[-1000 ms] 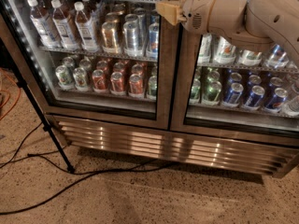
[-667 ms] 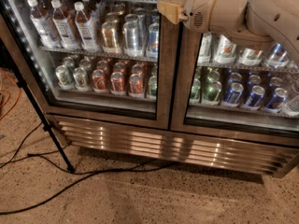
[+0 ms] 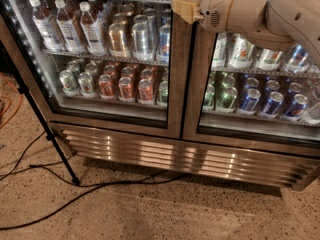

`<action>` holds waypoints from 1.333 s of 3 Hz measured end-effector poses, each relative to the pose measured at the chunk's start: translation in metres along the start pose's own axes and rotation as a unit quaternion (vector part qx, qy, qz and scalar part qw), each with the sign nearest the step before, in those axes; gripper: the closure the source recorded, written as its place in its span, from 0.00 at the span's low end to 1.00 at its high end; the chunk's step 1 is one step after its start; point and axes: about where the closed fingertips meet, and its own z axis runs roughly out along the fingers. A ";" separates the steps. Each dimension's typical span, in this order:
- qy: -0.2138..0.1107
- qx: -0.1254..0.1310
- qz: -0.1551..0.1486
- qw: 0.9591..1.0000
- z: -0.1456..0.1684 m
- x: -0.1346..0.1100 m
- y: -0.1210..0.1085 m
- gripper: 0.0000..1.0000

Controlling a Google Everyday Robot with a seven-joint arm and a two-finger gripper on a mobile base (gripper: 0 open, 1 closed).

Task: Open left fridge door

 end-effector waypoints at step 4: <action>0.005 0.004 -0.017 1.000 -0.002 -0.006 0.000 1.00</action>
Offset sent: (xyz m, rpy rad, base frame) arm -0.1300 0.1188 0.0599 -0.3091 -0.1736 0.0639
